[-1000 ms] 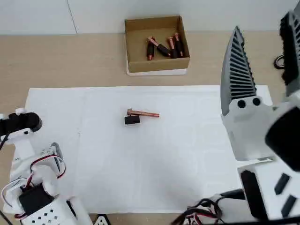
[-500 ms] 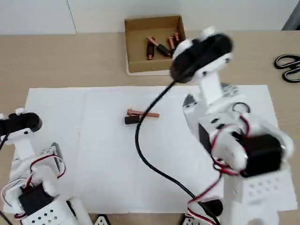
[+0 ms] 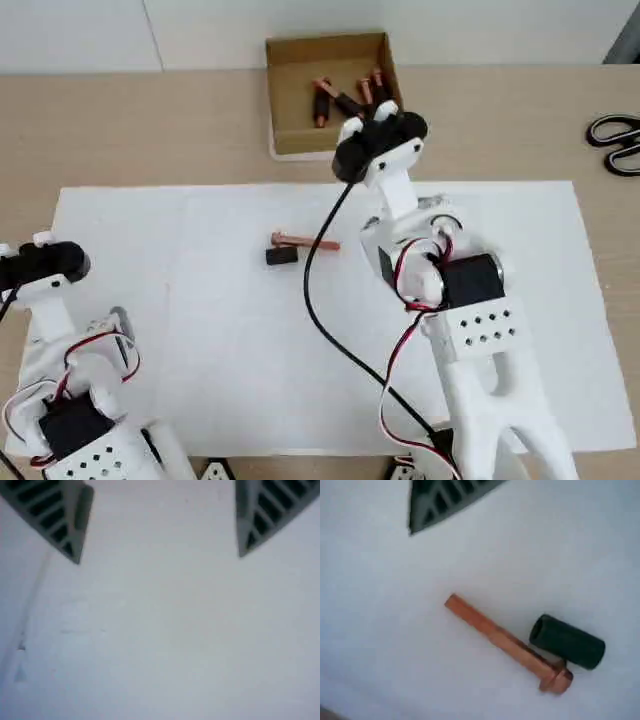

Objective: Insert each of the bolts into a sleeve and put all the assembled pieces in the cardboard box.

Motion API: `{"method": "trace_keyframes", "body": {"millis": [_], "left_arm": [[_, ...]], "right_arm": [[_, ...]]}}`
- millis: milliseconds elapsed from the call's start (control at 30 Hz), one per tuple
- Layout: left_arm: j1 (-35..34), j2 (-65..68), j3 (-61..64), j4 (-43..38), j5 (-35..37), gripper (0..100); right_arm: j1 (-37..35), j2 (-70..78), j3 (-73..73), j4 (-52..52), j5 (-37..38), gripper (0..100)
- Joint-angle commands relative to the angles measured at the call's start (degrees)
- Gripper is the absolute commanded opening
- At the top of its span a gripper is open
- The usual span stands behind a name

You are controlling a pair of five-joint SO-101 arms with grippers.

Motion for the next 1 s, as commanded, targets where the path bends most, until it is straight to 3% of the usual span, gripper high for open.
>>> {"method": "trace_keyframes", "body": {"millis": [0, 200, 533, 967], "left_arm": [[-0.3, -0.4, -0.6, -0.8, -0.4, 19], [-0.3, -0.4, -0.6, -0.8, -0.4, 19], [-0.3, -0.4, -0.4, -0.9, -0.4, 19], [-0.2, -0.2, -0.3, -0.9, -0.4, 19]], "right_arm": [[0.8, -0.8, 0.5, -5.3, -1.1, 21.5], [0.9, 5.0, 5.8, -16.1, -3.2, 21.3], [-12.0, 19.4, 3.6, -18.4, 18.4, 21.2], [-19.1, 32.8, -8.1, -18.9, 30.0, 21.2]]}}
